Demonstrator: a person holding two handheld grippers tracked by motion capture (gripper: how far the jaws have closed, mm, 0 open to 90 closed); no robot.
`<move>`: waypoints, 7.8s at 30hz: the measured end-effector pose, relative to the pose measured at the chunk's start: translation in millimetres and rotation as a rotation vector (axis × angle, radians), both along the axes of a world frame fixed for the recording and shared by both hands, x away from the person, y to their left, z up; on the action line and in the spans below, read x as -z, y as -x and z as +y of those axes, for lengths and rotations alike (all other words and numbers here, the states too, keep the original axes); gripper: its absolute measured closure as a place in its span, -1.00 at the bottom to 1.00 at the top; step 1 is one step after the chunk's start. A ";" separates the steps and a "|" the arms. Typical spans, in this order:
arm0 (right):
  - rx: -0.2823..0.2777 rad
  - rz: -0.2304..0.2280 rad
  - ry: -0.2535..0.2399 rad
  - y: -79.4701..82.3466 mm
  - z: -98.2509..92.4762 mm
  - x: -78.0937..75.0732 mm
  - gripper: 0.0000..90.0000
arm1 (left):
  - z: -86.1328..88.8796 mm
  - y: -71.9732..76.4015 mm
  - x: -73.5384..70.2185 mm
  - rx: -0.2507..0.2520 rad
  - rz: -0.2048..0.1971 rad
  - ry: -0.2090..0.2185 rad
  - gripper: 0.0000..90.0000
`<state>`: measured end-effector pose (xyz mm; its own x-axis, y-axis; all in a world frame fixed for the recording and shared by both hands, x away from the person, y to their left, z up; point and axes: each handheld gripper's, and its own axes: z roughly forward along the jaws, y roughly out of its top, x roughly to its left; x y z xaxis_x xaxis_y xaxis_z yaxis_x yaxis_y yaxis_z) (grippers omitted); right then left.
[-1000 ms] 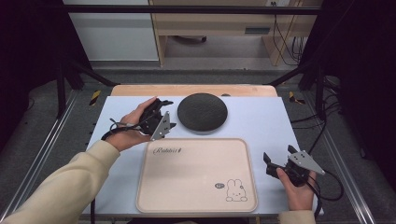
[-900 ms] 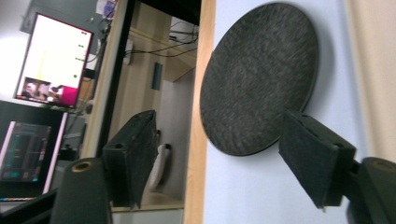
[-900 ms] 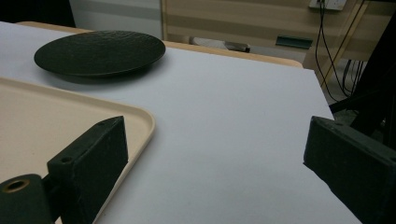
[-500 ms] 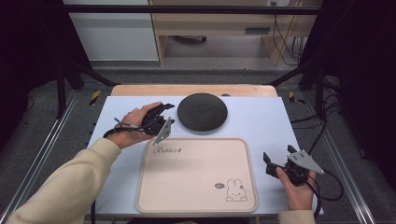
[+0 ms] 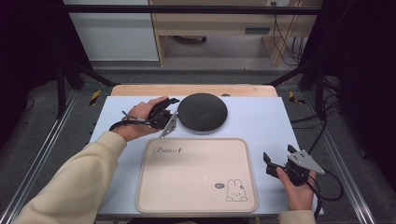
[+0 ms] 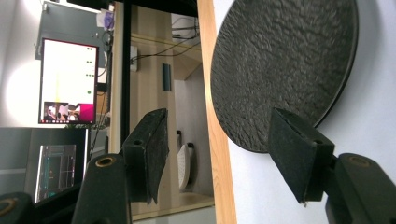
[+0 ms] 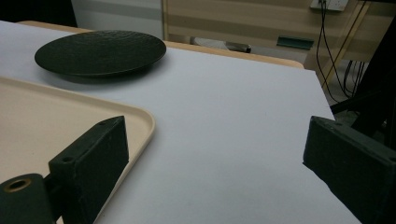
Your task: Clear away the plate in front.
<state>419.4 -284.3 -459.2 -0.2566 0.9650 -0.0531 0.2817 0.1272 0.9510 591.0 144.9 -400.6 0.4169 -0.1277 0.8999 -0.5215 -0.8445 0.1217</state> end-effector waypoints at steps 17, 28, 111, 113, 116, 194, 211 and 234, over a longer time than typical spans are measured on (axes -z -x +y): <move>0.004 0.001 -0.006 0.1 -1.7 0.3 -0.85 | -0.5 -13.8 37.8 -0.001 0.007 -0.158 -0.03; 0.003 -0.001 -0.004 0.1 -2.7 0.3 -0.85 | -10.2 -10.9 53.9 0.045 0.012 -0.185 0.12; 0.007 0.025 -0.005 -0.2 -7.2 4.3 -0.83 | -55.2 -15.6 87.3 0.111 -0.093 -0.259 0.90; 0.006 0.025 -0.007 0.0 -7.2 4.2 -0.83 | -53.5 -14.5 90.8 0.089 -0.070 -0.214 0.90; 0.008 0.025 -0.006 0.2 -7.4 4.2 -0.83 | -53.0 -14.2 90.7 0.075 -0.055 -0.189 0.89; 0.016 0.037 0.025 -2.8 -1.7 5.9 -0.80 | -25.5 113.0 77.6 0.221 -0.143 -0.023 0.87; 0.014 0.040 0.036 -3.6 -0.9 6.3 -0.80 | -23.6 145.4 80.7 0.280 -0.136 -0.008 0.86; 0.014 0.039 0.037 -3.9 -0.3 6.1 -0.80 | -23.8 177.4 86.4 0.360 -0.124 -0.016 0.86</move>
